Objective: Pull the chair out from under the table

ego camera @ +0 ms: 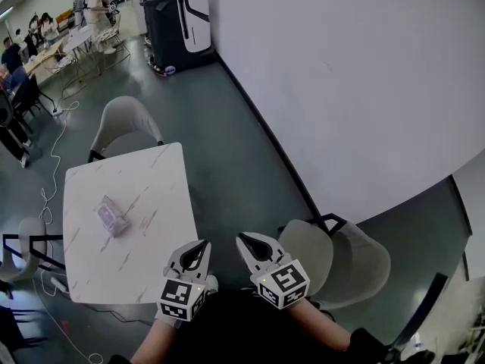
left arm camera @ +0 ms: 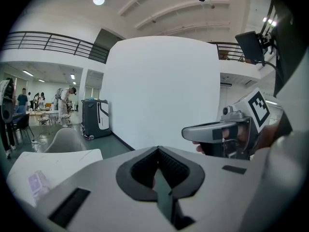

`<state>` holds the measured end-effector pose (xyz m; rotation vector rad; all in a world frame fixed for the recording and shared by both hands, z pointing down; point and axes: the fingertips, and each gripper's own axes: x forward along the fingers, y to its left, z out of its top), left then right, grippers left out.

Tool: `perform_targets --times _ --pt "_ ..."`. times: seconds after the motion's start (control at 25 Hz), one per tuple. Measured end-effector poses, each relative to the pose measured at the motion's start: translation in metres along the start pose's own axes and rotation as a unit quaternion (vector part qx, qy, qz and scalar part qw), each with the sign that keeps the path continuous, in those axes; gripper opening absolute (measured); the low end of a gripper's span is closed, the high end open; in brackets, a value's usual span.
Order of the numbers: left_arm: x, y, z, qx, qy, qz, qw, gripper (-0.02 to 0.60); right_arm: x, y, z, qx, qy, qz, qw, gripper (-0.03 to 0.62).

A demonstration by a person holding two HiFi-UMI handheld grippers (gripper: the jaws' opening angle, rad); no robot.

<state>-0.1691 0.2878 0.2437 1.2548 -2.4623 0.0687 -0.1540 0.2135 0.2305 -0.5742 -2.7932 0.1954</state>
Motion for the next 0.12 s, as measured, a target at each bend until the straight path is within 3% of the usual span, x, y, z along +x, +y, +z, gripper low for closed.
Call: perform_targets --times 0.12 --pt "-0.0012 0.0011 -0.0042 -0.002 0.003 0.001 1.0 0.006 0.0004 0.001 -0.0021 -0.001 0.002 -0.002 1.0 0.015"
